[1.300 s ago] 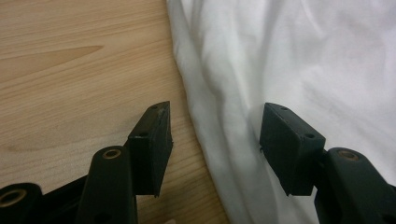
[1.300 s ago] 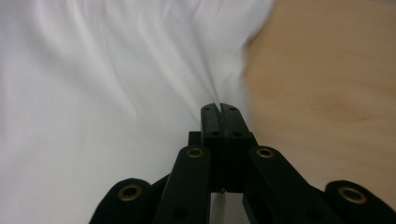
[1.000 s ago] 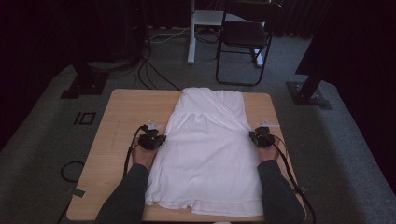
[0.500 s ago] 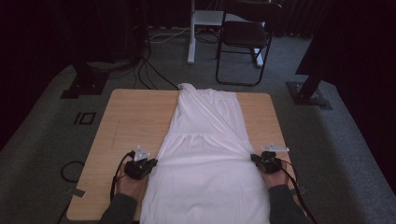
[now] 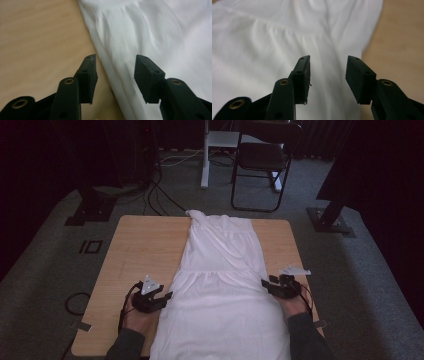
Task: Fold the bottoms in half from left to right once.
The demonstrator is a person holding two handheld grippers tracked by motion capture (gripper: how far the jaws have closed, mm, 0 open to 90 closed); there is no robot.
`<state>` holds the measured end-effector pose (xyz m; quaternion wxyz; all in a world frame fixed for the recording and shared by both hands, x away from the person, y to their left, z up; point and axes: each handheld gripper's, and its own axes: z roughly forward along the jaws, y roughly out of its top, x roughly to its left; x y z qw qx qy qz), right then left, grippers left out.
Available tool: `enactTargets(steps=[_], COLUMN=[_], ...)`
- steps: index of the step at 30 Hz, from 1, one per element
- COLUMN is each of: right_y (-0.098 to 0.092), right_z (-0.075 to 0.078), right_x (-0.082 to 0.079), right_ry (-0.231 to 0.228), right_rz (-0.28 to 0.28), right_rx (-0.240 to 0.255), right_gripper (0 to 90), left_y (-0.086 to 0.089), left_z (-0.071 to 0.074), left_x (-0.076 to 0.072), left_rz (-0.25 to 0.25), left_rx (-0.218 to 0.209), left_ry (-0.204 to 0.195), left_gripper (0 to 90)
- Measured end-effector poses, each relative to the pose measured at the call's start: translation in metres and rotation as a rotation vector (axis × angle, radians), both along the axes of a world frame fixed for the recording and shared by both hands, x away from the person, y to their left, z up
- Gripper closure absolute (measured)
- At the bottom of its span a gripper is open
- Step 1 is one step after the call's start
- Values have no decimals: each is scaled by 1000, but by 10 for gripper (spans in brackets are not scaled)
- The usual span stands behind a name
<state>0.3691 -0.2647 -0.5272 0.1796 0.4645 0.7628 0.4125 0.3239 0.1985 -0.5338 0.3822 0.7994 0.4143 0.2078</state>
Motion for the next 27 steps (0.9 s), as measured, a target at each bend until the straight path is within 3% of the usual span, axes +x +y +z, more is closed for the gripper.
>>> enactTargets(steps=[2, 6, 10, 11, 13, 14, 18, 20, 22, 24, 27], right_y=[10, 32, 48, 51, 57, 58, 47, 36, 26, 17, 5], right_z=[2, -3, -16, -20, -22, -18, 20, 32, 28, 8, -24], right_x=[22, 60, 82, 85, 85, 81, 54, 44, 45, 52, 62], right_ry=[9, 33, 76, 96, 104, 60, -184, -244, -228, -140, -16], right_rz=[16, 24, 29, 29, 48, 35, -53, -111, -156, -192, -234], right_rx=[20, 3, 5, -9, -39, -66, -79, -65, -120, -154, -148], right_gripper=[552, 524, 531, 566, 790, 871, 892, 892, 891, 889, 886], left_y=[-5, -14, -19, -20, -22, -23, -26, -28, -31, -32, -32], left_z=[0, -3, -6, -7, -8, -9, -13, -15, -19, -19, -11], left_x=[8, 17, 21, 22, 22, 22, 21, 20, 19, 19, 25], left_rz=[0, -10, -17, -16, -20, -22, -36, -46, -60, -65, -51], left_rx=[-5, -4, 5, 5, 8, 17, 27, 31, 36, 34, 11], left_ry=[0, 2, 10, 13, 17, 21, 37, 42, 57, 49, 29], left_gripper=[519, 501, 473, 471, 465, 464, 460, 457, 456, 447, 436])
